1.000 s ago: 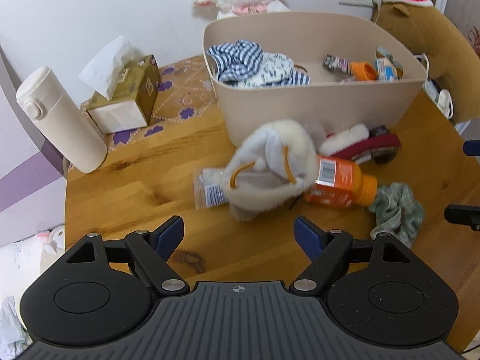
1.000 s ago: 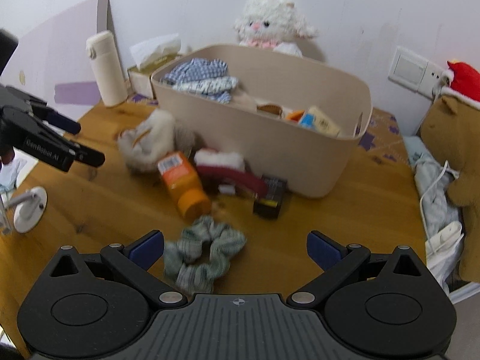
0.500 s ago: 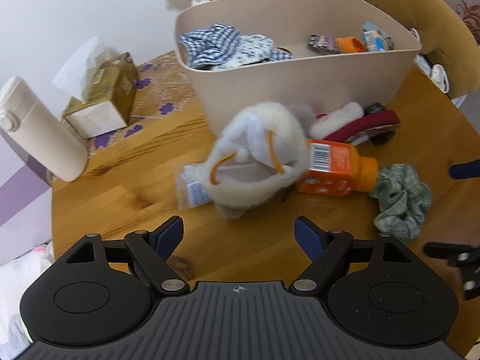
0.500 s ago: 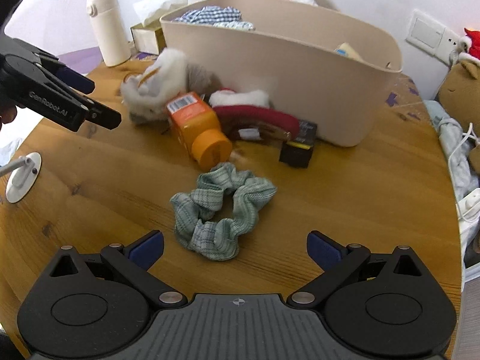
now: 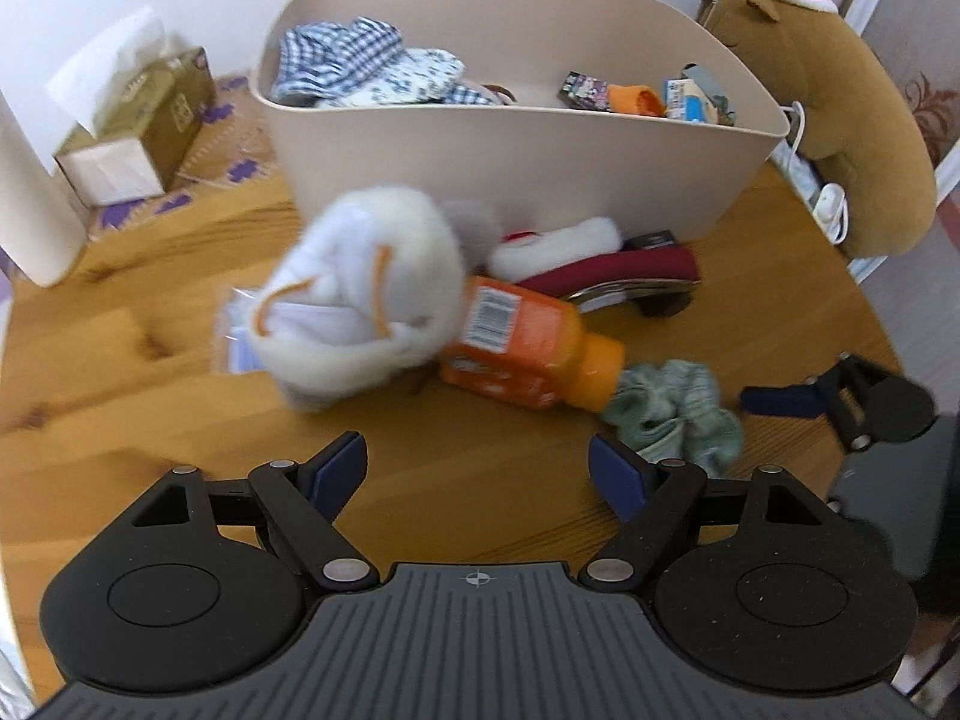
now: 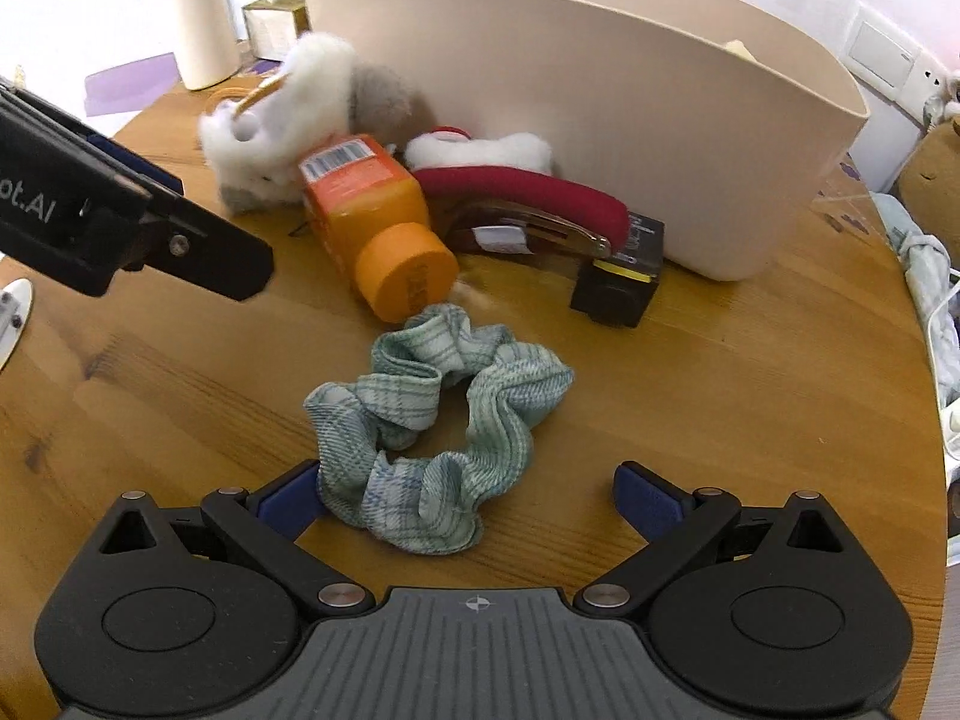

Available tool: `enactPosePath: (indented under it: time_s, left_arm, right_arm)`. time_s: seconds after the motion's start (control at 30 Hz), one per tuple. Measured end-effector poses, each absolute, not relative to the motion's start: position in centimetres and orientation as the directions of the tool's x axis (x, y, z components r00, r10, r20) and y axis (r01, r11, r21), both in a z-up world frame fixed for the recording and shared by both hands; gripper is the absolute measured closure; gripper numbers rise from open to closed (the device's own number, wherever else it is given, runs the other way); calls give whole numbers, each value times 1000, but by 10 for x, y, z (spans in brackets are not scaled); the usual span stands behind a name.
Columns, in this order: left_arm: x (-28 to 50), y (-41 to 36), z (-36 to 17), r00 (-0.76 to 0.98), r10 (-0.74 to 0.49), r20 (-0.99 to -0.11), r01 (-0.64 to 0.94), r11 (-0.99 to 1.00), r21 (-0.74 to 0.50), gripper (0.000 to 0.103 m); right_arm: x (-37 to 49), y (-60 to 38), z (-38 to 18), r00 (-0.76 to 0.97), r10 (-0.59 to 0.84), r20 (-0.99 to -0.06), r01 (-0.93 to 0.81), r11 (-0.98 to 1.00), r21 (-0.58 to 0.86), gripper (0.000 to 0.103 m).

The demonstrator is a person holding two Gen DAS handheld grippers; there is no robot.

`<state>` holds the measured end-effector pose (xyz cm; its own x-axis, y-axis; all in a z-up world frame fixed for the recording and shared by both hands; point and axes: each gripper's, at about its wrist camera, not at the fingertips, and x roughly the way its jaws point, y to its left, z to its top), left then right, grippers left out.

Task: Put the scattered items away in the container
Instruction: 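Move both grippers back toward the remaining items on the table, then grasp the orange bottle with the left gripper while the right grasps the green plaid scrunchie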

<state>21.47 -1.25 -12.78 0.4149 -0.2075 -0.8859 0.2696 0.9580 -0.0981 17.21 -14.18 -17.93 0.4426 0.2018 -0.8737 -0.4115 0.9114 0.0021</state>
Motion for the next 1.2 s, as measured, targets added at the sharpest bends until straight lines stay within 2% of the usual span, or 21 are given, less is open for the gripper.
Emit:
enactPosePath:
  time_s: [0.27, 0.53, 0.67, 1.03, 1.2]
  left_arm:
    - [229, -38, -129, 478, -201, -855, 120, 979, -163, 21]
    - [253, -57, -145, 450, -89, -889, 22, 996, -89, 19]
    - [255, -49, -150, 431, -102, -897, -26, 992, -126, 16]
    - [238, -11, -148, 411, -74, -909, -56, 993, -107, 15]
    - [223, -3, -141, 461, 19, -887, -41, 999, 0, 15]
  right_arm:
    - [176, -168, -179, 453, 188, -871, -377, 926, 4, 0]
    - [176, -184, -179, 460, 195, -867, -383, 924, 4, 0]
    - [176, -188, -179, 463, 198, -864, -386, 923, 5, 0]
    - [175, -194, -177, 463, 206, -862, -399, 917, 5, 0]
    - [175, -196, -177, 466, 209, -860, -401, 916, 6, 0]
